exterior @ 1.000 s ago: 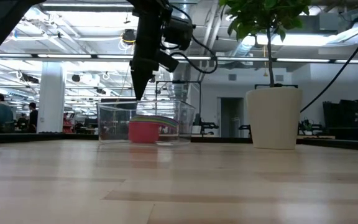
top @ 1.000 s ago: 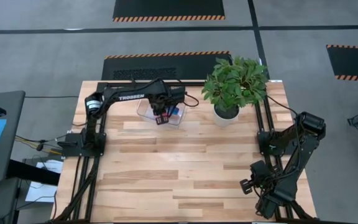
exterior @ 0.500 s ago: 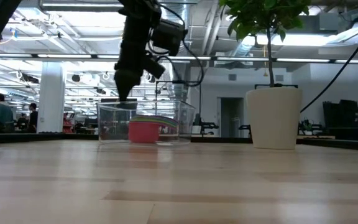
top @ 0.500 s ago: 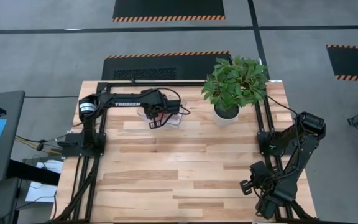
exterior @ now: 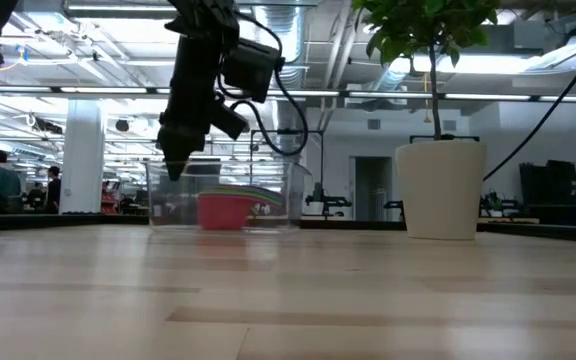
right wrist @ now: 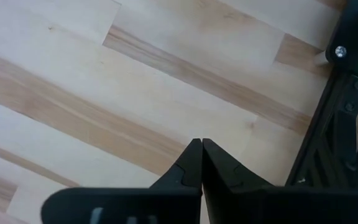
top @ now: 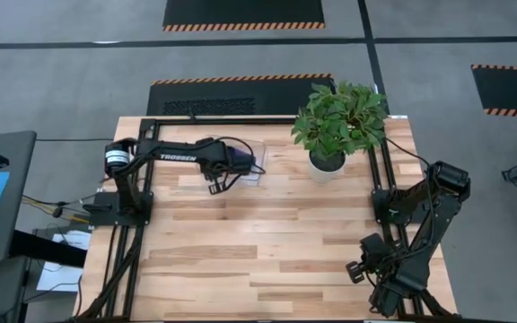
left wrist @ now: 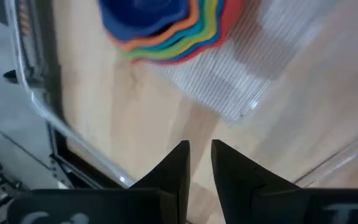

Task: Nest measuring cups in basket
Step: Adjust the transparent bin, then return to Home Position

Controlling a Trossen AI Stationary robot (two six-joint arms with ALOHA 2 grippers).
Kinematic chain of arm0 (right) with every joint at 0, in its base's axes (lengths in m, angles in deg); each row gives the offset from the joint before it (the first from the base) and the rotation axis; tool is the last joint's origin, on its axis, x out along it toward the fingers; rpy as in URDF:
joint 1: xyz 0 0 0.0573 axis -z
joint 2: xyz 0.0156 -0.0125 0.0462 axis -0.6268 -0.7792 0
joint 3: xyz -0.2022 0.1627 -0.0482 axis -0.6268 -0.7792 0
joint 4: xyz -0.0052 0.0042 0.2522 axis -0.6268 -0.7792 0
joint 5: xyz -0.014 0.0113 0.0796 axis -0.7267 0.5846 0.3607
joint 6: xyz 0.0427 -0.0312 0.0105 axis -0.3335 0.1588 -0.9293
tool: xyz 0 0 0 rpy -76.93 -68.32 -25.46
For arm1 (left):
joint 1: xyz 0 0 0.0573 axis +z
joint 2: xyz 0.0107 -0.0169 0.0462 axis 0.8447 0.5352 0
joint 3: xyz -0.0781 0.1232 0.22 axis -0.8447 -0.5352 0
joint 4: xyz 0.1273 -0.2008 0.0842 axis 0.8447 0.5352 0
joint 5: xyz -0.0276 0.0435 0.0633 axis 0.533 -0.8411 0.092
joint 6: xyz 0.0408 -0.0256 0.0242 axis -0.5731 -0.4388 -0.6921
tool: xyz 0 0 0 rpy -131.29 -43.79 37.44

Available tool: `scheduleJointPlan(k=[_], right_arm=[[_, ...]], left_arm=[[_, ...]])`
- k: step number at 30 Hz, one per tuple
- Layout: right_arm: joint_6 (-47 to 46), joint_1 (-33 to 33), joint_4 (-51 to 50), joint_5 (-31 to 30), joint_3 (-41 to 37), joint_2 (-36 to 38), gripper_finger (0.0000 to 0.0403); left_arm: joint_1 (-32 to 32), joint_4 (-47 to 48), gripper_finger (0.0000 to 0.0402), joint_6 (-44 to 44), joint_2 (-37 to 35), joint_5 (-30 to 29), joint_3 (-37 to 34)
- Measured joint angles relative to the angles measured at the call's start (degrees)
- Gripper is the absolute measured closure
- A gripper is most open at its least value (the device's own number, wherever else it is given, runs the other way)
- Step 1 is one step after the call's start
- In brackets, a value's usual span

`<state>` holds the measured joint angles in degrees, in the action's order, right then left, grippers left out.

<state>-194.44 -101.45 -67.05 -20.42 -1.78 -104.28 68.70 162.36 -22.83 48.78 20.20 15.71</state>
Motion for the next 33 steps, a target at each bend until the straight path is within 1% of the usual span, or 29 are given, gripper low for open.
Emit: scheduleJointPlan(k=[7, 12, 14, 17, 19, 21, 23, 25, 27, 28, 29, 30, 32, 33], right_arm=[[1.44, 0.0, -0.07, 0.0, 0.0, 0.0, 0.0382], [1.46, 0.02, -0.05, 0.0, 0.0, 0.0, 0.038], [1.46, 0.02, -0.06, 0.0, 0.0, 0.0, 0.0381], [1.46, 0.02, -0.08, -0.56, 0.0, 0.0, 0.0383], [1.48, 0.02, -0.28, -2.1, 0.0, 0.0, 0.0381], [1.46, 0.15, -0.3, -2.84, 0.0, 0.02, 0.0378], [1.63, 0.17, 2.64, -1.18, 0.0, 0.02, 0.0374], [5.37, 0.15, 5.43, 0.76, 0.04, 0.01, 0.0371], [8.84, 0.09, 7.85, 1.97, 0.03, 0.0, 0.0369], [9.13, 0.07, 9.73, 1.84, 0.02, 0.01, 0.0369], [9.65, 0.09, 11.77, 0.55, 0.02, 0.0, 0.037], [13.33, -0.06, 13.56, -2.7, 0.04, 0.0, 0.037], [24.85, -0.31, 15.63, -13.37, 0.06, 0.21, 0.037], [28.92, -0.16, 15.79, -19.59, 0.18, 0.95, 0.037]], left_arm=[[-3.24, 0.28, 0.0342, 1.63, 0.0, 0.83, 0.05], [-4.13, 2.37, 0.0342, 3.19, 0.0, -0.33, 0.05], [-4.32, 3.06, 0.0342, 3.41, 0.04, -2.69, 0.33], [-4.97, 7.02, 0.0342, 5.98, -0.75, -6.91, 3.94], [-6.13, 9.93, 0.0342, 7.53, -2.51, -7.78, 8.37], [-8.05, 13.92, 0.0342, 8.51, -4.76, -6.9, 13.35], [-10.35, 17.48, 0.0342, 10.82, -6.9, -6.02, 17.82], [-12.53, 16.44, 0.0343, 12.93, -9.92, -3.98, 20.68], [-14.46, 15.57, 0.0343, 13.94, -13.36, 0.59, 22.88], [-15.41, 16.01, 0.0343, 16.79, -14.88, 4.02, 23.71], [-16.31, 16.36, 0.0343, 21.97, -16.38, 7.88, 24.06], [-17.35, 16.23, 0.0343, 26.26, -17.85, 11.27, 24.14], [-19.58, 17.04, 0.0343, 26.63, -20.83, 15.99, 24.16], [-21.25, 17.32, 0.0343, 25.4, -22.64, 16.25, 23.92]])
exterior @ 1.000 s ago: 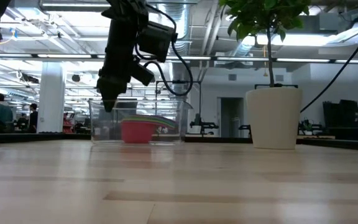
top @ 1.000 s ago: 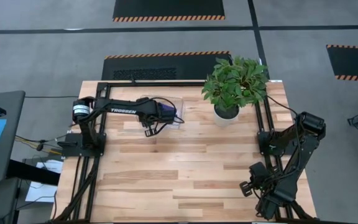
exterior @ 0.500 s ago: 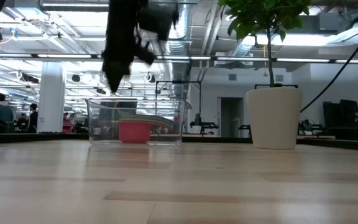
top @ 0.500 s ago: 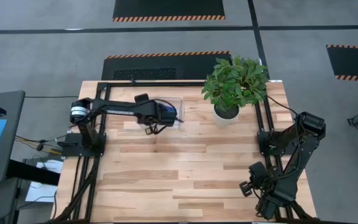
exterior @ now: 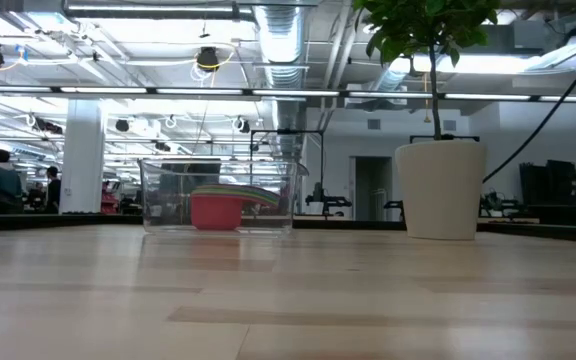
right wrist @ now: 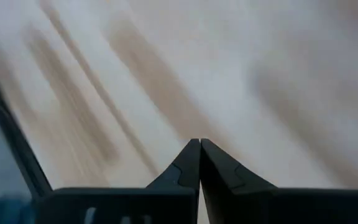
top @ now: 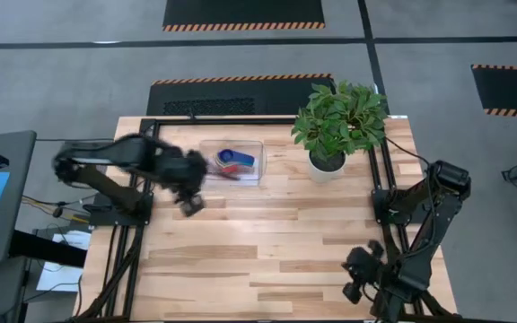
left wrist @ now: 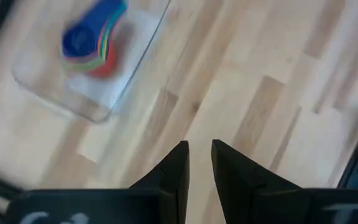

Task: Nest measuring cups in basket
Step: Return to Home Position

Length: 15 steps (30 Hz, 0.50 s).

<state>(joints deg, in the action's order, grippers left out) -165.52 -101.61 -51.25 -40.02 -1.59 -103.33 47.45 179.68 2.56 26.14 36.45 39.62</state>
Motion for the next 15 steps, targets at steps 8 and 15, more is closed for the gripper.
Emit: scheduleJointPlan(k=[8, 15], right_arm=[[35.07, -5.09, -0.28, -49.51, 1.03, 15.18, 0.037], [16.93, -10.84, -2.93, -54.24, -15.85, 27.18, 0.037]], left_arm=[[-15.06, -9.14, 0.0343, -2.46, -24.84, -13.35, -14.71], [-18.68, -46.6, 0.0343, -11.47, -54.21, -5.7, -50.88]])
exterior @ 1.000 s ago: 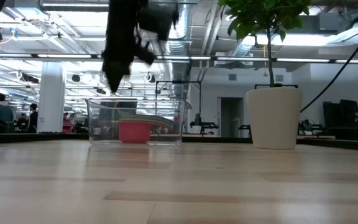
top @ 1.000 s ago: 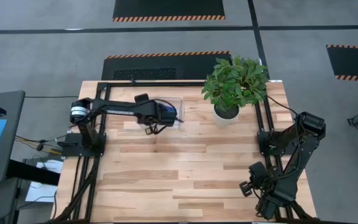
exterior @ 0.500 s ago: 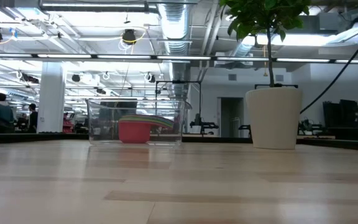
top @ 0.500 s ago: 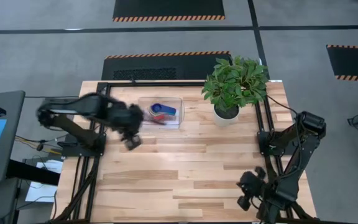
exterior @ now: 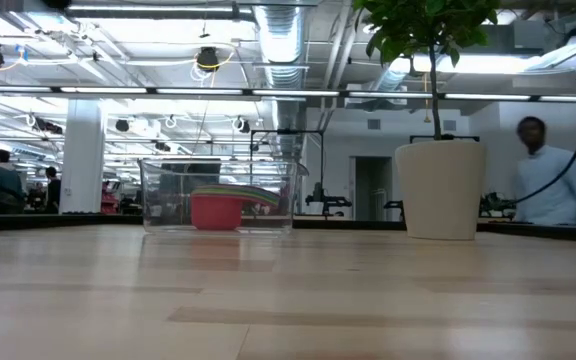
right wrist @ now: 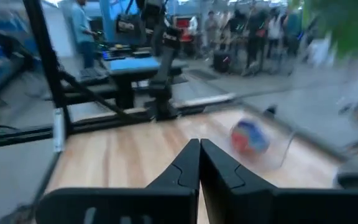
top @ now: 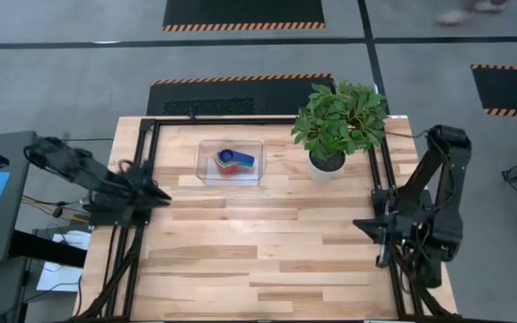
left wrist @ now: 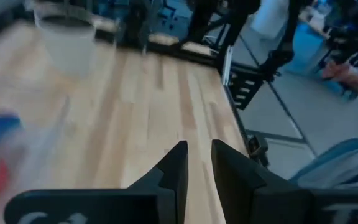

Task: Nest measuring cups in basket
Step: Return to Home Position

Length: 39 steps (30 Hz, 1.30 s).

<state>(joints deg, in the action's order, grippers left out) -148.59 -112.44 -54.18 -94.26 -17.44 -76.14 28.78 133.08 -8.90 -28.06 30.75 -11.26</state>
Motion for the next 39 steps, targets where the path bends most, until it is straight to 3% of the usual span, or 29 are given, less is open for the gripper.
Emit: scheduleJointPlan(k=[4, 6, 9, 14, 21, 27, 32, 39], right_arm=[[-18.26, -1.75, -0.11, 0.17, -9.63, 3.49, 0.037], [-22.12, -1.37, -0.74, 0.15, -11.55, 5.13, 0.037], [-21.87, -0.45, -4.19, -0.25, -12.59, 7.56, 0.037], [-22.64, -1.46, -8.67, -0.55, -16.92, 12.8, 0.037], [-22.94, -3.65, -8.85, -0.61, -19.99, 19.42, 0.037], [-22.2, -4.76, -8.65, -0.61, -20.01, 22.94, 0.037], [-21.03, -4.19, -8.76, -0.61, -20.01, 23.97, 0.037], [-20.63, -2.31, -8.89, -0.66, -20.01, 24.52, 0.037]], left_arm=[[0.0, -11.26, 0.0343, 6.28, -11.36, -0.14, -16.22], [0.04, -19.43, 0.0343, 6.12, -14.99, -0.63, -21.67], [0.04, -27.78, 0.0343, 2.23, -17.61, -3.48, -27.8], [0.13, -31.28, 0.0343, 2.01, -19.44, -8.74, -35.48], [0.13, -49.01, 0.0343, 0.72, -20.59, -6.45, -46.97], [1.23, -51.93, 0.0343, 0.6, -21.43, -5.43, -50.29], [6.92, -54.34, 0.0343, -6.13, -21.43, -4.81, -50.29], [19.47, -53.21, 0.0343, -8.11, -21.41, 7.22, -50.31]])
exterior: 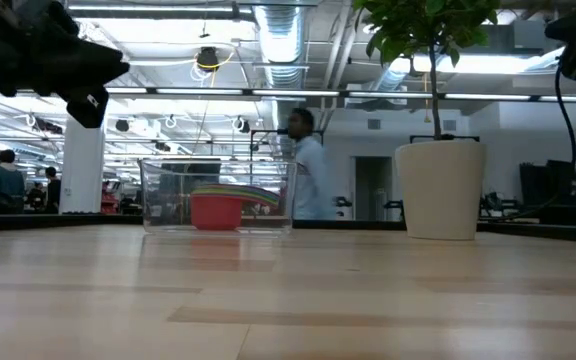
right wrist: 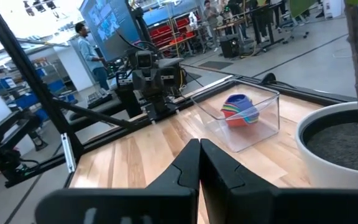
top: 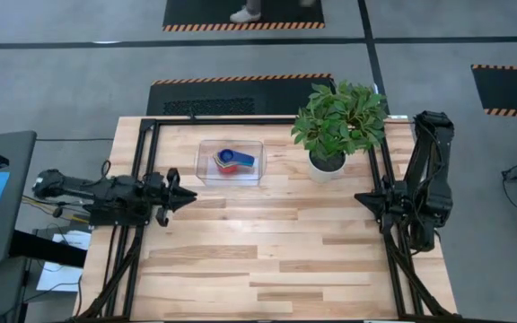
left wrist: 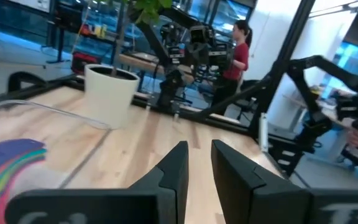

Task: Nest measuring cups in basket
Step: Return to Home Position

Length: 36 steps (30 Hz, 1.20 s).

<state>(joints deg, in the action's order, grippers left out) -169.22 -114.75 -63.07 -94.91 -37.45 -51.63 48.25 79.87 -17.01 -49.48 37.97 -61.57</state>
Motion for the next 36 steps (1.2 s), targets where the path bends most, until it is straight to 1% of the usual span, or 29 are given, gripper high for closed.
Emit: scheduleJointPlan(k=[4, 7, 13, 25, 28, 30, 32, 34, 36], right_arm=[[0.02, 1.11, -0.01, 0.0, 0.0, 0.01, 0.037], [0.17, 1.49, 0.15, 0.0, 0.0, 0.02, 0.037], [0.22, 1.48, 0.28, 0.0, 0.0, 0.0, 0.037], [2.92, 1.78, 0.01, 0.11, 0.02, -0.02, 0.037], [4.69, 3.53, 1.3, 2.76, -0.4, 0.95, 0.037], [7.5, 4.87, 3.61, 5.29, -1.15, 3.23, 0.037], [13.4, 7.17, 9.73, 7.39, -2.96, 6.09, 0.037], [23.19, 9.76, 18.15, 9.01, -4.41, 8.32, 0.037], [36.42, 12.97, 29.27, 11.87, -5.59, 10.3, 0.037]], left_arm=[[6.72, 0.02, 0.0343, -1.62, 0.02, 5.94, -0.02], [9.25, 0.35, 0.0343, -0.69, 0.01, 7.9, -0.04], [9.82, 8.39, 0.0343, 5.09, 0.03, 7.45, 0.03], [9.8, 8.83, 0.0343, 5.2, 0.53, 7.33, 0.07], [9.8, 8.83, 0.0343, 5.22, 0.53, 7.33, 0.07], [9.8, 8.85, 0.0343, 5.22, 0.53, 7.33, 0.07], [9.8, 8.85, 0.0343, 5.24, 0.53, 7.33, 0.07], [9.81, 8.85, 0.0343, 5.26, 0.53, 7.33, 0.07], [9.8, 8.85, 0.0343, 5.28, 0.53, 7.33, 0.07]])
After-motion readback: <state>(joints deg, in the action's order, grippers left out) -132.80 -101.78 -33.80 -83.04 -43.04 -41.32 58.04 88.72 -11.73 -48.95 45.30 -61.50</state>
